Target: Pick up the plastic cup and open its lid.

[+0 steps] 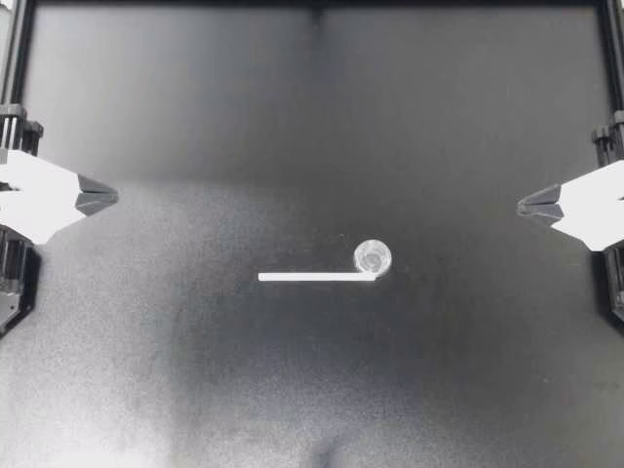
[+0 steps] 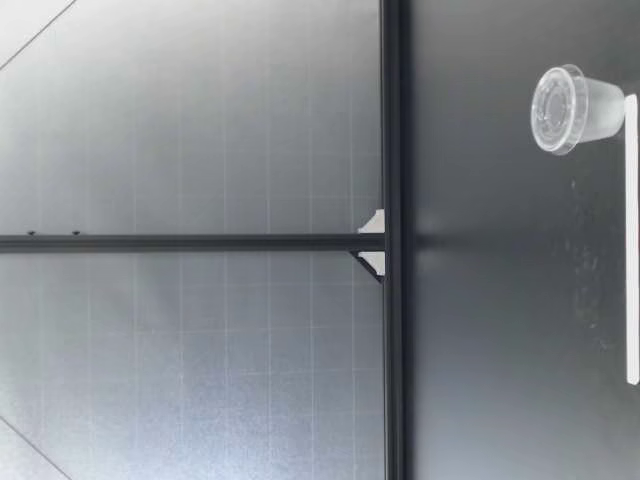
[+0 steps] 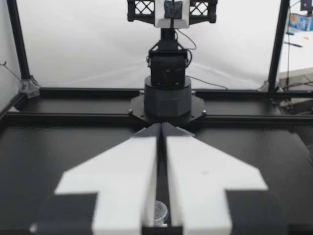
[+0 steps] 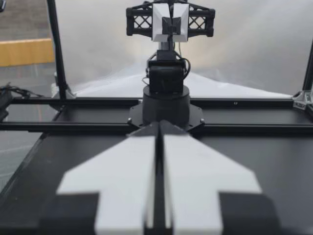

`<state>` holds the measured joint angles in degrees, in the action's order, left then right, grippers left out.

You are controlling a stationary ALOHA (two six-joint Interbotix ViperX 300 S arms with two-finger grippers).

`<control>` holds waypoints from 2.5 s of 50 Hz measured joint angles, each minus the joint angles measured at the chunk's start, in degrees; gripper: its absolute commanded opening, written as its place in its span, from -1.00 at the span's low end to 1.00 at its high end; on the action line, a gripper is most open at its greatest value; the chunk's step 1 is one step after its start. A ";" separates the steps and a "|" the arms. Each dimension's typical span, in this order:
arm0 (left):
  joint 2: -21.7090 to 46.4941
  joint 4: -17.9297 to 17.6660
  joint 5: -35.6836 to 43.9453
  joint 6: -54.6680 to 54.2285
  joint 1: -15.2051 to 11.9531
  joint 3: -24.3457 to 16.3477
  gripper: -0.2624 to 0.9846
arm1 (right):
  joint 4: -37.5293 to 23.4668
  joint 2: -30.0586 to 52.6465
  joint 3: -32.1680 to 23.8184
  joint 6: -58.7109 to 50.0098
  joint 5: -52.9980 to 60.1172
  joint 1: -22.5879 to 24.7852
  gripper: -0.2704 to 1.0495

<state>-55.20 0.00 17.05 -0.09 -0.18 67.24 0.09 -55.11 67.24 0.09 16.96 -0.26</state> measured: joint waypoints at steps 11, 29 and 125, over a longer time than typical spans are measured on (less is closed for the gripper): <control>5.71 -0.09 3.78 0.70 -0.09 1.93 -0.88 | 0.00 0.79 1.85 0.00 0.70 -0.09 -0.87; 28.48 0.00 7.91 0.70 -0.09 -1.49 -0.88 | 0.18 14.50 0.53 -0.53 4.83 -0.18 -0.87; 79.54 -0.18 14.15 0.62 -2.29 -31.73 0.40 | 1.41 53.26 -11.43 -0.09 -6.15 -4.04 -0.87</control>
<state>24.35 -0.18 31.20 0.53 -2.46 35.51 1.49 -1.85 55.81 0.00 10.81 -4.31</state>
